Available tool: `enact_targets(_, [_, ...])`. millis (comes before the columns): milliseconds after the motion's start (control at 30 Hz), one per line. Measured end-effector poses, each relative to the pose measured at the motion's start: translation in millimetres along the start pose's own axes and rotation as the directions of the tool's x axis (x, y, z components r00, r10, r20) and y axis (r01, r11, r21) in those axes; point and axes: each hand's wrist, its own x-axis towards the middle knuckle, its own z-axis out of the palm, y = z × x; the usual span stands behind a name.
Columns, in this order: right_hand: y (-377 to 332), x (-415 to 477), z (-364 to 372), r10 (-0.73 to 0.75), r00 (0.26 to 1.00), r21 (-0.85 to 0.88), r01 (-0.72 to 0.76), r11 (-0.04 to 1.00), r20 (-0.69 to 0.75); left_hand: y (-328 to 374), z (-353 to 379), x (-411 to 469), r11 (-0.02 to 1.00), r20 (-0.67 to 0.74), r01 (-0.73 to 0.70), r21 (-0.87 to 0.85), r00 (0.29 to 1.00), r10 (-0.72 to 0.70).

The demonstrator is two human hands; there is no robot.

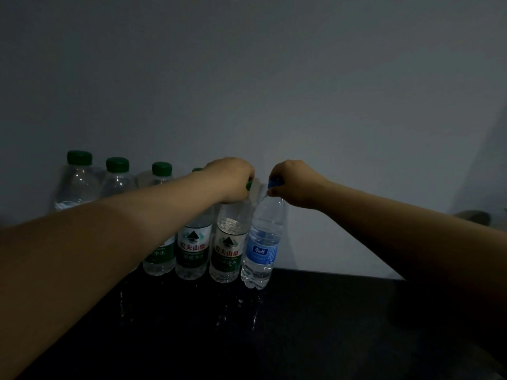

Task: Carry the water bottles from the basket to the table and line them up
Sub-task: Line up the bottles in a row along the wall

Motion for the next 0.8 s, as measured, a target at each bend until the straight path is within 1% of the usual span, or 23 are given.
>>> enact_targets(300, [1.3, 2.9, -1.4, 0.005, 1.000, -0.023, -0.005, 1.000, 0.020, 0.0, -0.2, 0.0, 1.000, -0.007, -0.006, -0.007, 1.000, 0.006])
enact_targets(533, [3.8, -2.4, -2.8, 0.074, 0.996, -0.029, -0.073, 0.997, 0.053, 1.0, -1.3, -1.3, 1.000, 0.010, 0.013, -0.007, 1.000, -0.013])
enact_targets(667, [8.0, -12.7, -7.4, 0.108, 0.993, -0.073, -0.105, 0.992, 0.046, 3.1, -3.1, -2.1, 1.000, 0.021, 0.026, -0.002, 0.999, -0.026])
enact_targets(800, [13.9, -29.9, -11.0, 0.146, 0.984, -0.102, -0.136, 0.985, 0.098, 3.3, -3.4, -2.8, 0.999, 0.028, 0.038, -0.006, 0.999, -0.038])
